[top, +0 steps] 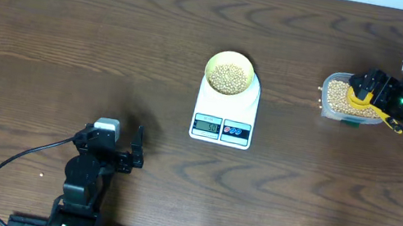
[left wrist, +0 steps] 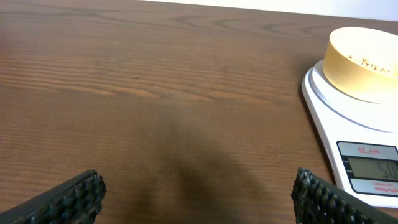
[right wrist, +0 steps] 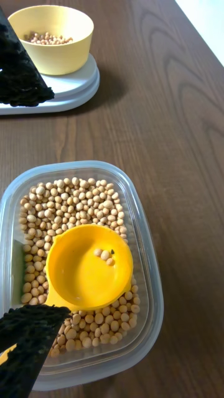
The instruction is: Scoop item into bowl and weigh 50g on scale
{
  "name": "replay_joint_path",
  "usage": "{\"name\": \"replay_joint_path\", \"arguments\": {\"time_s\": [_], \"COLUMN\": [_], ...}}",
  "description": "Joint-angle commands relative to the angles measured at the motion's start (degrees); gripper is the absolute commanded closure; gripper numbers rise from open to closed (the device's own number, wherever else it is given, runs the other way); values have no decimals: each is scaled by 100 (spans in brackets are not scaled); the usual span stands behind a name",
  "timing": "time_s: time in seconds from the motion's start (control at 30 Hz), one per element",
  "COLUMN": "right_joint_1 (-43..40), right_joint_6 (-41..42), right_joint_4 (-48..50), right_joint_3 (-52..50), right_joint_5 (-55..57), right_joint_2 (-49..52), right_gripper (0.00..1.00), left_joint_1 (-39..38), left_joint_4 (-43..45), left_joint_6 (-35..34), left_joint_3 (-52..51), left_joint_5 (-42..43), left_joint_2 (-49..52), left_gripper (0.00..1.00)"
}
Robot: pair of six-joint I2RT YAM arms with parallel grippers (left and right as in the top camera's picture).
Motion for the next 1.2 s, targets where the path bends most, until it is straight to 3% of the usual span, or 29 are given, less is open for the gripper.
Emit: {"name": "replay_joint_path", "arguments": {"time_s": [0.0, 0.4, 0.77, 1.17], "right_joint_1": [24, 236, 1335, 1493], "right_joint_6": [-59, -57, -76, -1569], "right_joint_4": [-7, -96, -118, -745], "right_joint_3": [107, 94, 94, -365], "right_joint_5": [-74, 490, 852, 1217], "right_joint_2": [20, -463, -2975, -5639], "right_gripper": [1, 1, 1, 1], "left_joint_1": [31, 31, 31, 31], "left_joint_4": [-251, -251, -251, -251], "left_joint_6": [-68, -66, -68, -66], "left_joint_3": [-81, -81, -81, -81], "left_joint_5": [-221, -221, -221, -221], "left_joint_2": [7, 7, 7, 7], "left_gripper": [2, 2, 2, 2]}}
